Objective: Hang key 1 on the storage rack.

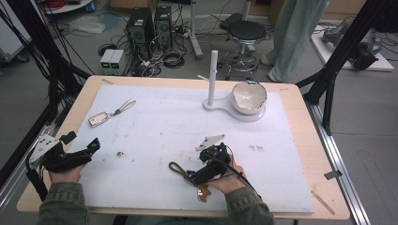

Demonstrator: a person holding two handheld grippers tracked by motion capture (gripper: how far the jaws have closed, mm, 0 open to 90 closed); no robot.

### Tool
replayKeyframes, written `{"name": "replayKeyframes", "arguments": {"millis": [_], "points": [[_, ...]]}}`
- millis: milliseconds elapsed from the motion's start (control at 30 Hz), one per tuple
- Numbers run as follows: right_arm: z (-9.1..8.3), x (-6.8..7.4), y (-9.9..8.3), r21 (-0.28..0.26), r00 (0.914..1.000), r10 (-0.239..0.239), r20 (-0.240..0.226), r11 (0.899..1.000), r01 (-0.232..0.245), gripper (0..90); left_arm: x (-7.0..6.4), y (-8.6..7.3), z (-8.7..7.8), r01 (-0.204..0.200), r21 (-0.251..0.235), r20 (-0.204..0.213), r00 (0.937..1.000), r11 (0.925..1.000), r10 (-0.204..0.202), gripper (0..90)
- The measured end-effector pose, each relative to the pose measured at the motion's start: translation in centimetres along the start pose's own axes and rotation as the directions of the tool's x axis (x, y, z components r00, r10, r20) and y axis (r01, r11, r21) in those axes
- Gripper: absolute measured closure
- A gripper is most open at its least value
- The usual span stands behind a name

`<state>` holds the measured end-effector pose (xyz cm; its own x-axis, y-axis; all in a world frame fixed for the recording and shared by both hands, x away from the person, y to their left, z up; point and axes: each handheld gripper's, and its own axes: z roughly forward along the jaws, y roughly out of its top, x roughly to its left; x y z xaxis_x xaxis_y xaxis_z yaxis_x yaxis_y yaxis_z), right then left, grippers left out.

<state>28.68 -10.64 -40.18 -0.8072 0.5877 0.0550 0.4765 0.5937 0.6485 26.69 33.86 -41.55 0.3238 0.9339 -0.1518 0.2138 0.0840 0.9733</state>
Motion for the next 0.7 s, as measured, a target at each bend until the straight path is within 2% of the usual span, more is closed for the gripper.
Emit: {"name": "replayKeyframes", "arguments": {"millis": [300,333,433,500,533,667,700], "points": [[1.0,0.7,0.1,0.055,0.9996,-0.015,-0.024,0.998,0.016,1.5,0.0,0.0,0.0,0.000,0.000,0.001,1.0000,1.0000,0.000,1.7],[1.0,0.8,0.2,0.063,0.9994,-0.015,-0.031,0.998,0.016,5.1,0.0,0.0,0.0,0.000,0.000,0.001,1.0000,1.0000,0.000,1.7],[1.4,1.0,0.2,0.082,0.9992,-0.021,-0.035,0.996,0.024,6.4,0.0,0.0,0.0,0.000,0.000,0.001,1.0000,1.0000,0.000,1.7],[1.5,1.2,0.2,0.102,0.9988,-0.020,-0.044,0.994,0.024,13.3,0.0,0.0,0.0,-0.002,0.003,0.002,1.0000,1.0000,0.002,1.7],[1.5,1.2,0.2,0.102,0.9988,-0.020,-0.044,0.994,0.024,13.3,0.0,0.0,0.0,-0.002,0.003,0.001,1.0000,1.0000,0.002,1.7],[1.8,1.5,0.1,0.136,0.9967,-0.040,-0.070,0.989,0.049,24.1,0.0,0.0,0.1,-0.002,0.003,0.002,1.0000,1.0000,0.002,1.7],[1.8,1.5,0.1,0.136,0.9967,-0.040,-0.070,0.989,0.049,24.1,0.0,0.0,0.1,-0.002,0.003,0.002,1.0000,1.0000,0.002,1.7]]}}
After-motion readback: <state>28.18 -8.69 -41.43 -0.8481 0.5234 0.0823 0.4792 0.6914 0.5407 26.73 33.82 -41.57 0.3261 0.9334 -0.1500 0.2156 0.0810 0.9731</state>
